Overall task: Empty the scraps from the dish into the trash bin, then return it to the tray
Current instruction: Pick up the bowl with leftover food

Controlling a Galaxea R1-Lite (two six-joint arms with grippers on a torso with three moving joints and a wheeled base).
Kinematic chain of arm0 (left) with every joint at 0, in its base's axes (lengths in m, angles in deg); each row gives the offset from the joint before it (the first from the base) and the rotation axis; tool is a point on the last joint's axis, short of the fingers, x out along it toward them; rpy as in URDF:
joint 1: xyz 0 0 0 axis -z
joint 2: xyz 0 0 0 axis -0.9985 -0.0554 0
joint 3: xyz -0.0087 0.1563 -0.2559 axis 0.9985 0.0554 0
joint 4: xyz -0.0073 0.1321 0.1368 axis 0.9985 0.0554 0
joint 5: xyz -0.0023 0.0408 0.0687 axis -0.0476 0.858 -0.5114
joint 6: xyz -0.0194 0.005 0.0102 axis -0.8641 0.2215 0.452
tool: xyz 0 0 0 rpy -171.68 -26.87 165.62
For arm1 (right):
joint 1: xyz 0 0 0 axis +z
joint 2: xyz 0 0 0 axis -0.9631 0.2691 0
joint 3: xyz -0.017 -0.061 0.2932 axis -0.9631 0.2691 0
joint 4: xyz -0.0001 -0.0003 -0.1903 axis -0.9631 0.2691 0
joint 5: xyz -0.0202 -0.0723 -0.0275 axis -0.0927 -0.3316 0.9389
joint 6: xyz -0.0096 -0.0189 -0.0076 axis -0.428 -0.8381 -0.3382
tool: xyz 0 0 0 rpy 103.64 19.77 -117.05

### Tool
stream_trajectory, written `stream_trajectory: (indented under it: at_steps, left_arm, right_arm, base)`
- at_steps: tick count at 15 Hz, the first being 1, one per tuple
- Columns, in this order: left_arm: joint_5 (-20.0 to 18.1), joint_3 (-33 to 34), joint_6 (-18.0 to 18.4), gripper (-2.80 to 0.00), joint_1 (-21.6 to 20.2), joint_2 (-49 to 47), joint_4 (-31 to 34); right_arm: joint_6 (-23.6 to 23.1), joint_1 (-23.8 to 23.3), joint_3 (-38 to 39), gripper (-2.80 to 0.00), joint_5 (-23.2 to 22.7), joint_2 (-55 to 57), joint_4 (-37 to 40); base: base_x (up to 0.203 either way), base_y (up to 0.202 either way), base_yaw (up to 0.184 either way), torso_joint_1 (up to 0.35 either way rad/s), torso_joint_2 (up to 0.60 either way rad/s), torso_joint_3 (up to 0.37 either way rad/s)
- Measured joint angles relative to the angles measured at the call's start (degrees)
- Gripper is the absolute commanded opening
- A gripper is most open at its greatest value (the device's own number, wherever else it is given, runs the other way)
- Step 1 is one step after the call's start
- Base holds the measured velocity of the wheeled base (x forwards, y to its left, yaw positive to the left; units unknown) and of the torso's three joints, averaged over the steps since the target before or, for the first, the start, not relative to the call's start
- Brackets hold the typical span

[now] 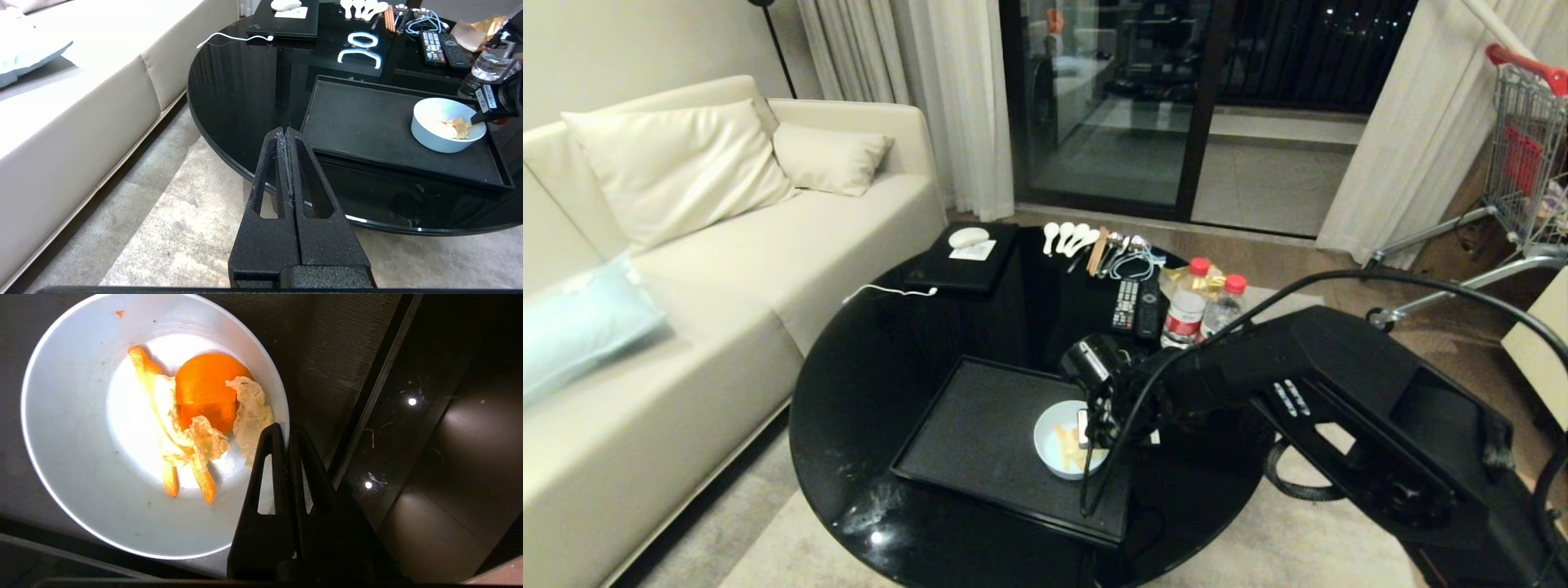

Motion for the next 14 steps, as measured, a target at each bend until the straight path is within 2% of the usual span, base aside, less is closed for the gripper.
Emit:
stream_trajectory:
  at_steps: [4, 14]
  left_arm:
    - [0.0, 0.0, 0.0, -2.8, 0.0, 0.0, 0.0]
    - [0.0, 0.0, 0.0, -2.8, 0.0, 0.0, 0.0]
  right_arm:
    - [1.2, -0.2, 0.3, -2.8, -0.1, -1.9, 0.5]
    - [13.7, -0.2, 2.9, -2.8, -0.1, -7.3, 5.4]
  base:
    - [0.0, 0.0, 0.0, 0.0, 0.0, 0.0]
    - [0.0, 0.0, 0.0, 0.0, 0.0, 0.0]
